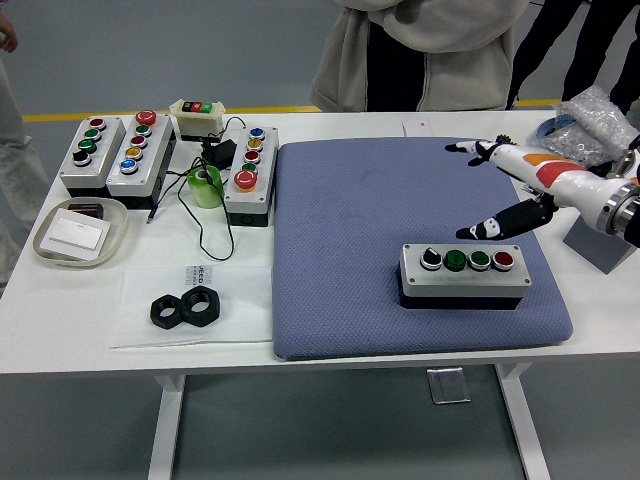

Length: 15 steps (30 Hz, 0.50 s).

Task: Pick up the button,place it on the desk,press the button,press the button

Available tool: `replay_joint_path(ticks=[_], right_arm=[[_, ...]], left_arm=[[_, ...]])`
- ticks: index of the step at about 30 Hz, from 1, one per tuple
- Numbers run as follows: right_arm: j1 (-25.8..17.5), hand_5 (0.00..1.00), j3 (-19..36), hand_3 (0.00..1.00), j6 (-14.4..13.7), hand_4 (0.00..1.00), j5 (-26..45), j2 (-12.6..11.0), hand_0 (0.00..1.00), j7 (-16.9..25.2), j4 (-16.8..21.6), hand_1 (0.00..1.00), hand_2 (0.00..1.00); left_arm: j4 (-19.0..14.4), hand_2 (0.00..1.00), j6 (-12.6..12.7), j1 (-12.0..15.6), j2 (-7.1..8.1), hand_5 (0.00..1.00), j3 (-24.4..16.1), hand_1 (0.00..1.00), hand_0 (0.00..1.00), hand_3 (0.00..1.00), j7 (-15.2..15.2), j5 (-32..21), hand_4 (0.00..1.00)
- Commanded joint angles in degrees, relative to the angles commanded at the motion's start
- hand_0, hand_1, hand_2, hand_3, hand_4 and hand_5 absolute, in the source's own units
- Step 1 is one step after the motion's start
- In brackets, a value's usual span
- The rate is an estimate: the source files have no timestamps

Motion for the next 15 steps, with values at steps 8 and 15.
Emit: replay_joint_path(ticks=[8, 15], right_arm=[[-3.0, 0.475, 2.8, 0.941, -5.7, 0.786, 3.9, -2.1, 0.801, -5.3, -0.3, 0.703, 0.787], [-4.7, 0.588, 2.7, 0.771, -3.9, 0.761, 2.4, -2.6, 0.383, -7.5, -0.1, 0.294, 0.374]], left_arm=[[0.0, 0.892, 0.0, 0.3, -0.04, 0.998, -0.3, 0.833, 0.702, 0.827, 0.1, 0.4, 0.641], [0.0, 0.891, 0.1, 0.4, -0.11, 0.998, -0.5, 0.832, 0.71, 0.827, 0.2, 0.7, 0.641]])
